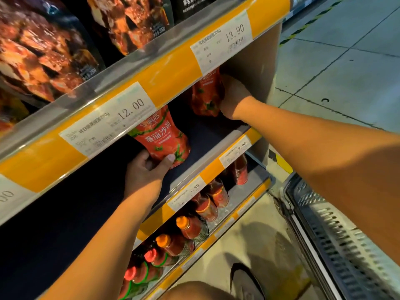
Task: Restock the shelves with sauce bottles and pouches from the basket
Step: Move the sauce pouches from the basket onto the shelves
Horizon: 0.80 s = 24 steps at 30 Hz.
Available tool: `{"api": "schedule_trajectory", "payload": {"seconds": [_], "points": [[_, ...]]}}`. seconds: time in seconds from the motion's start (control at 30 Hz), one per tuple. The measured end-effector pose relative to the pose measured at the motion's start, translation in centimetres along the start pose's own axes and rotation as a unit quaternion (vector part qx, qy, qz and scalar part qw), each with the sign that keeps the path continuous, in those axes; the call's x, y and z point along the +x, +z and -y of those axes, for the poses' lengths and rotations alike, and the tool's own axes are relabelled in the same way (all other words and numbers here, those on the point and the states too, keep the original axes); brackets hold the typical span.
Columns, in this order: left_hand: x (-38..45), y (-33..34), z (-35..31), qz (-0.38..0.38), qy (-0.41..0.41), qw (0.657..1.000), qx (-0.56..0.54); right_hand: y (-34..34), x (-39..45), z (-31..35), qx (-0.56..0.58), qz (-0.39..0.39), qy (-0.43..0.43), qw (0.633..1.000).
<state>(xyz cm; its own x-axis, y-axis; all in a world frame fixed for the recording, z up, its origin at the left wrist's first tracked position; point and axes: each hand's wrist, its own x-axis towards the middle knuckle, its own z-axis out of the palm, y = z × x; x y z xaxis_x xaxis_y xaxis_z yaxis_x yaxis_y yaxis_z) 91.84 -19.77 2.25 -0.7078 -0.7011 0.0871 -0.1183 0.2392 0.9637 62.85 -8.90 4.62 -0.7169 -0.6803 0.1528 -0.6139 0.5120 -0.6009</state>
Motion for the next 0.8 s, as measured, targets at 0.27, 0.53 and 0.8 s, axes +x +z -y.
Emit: {"api": "schedule_trajectory", "payload": {"seconds": [0.27, 0.53, 0.8], "points": [[0.1, 0.0, 0.3, -0.001, -0.007, 1.0, 0.003, 1.4, 1.1, 0.6, -0.03, -0.014, 0.004, 0.999], [-0.2, -0.1, 0.2, 0.01, -0.006, 1.0, 0.0, -2.2, -6.7, 1.4, -0.084, -0.04, 0.011, 0.996], [1.6, 3.7, -0.8, 0.027, 0.02, 0.999, 0.032, 0.4, -19.0, -0.3, -0.121, 0.019, -0.146, 0.982]]}}
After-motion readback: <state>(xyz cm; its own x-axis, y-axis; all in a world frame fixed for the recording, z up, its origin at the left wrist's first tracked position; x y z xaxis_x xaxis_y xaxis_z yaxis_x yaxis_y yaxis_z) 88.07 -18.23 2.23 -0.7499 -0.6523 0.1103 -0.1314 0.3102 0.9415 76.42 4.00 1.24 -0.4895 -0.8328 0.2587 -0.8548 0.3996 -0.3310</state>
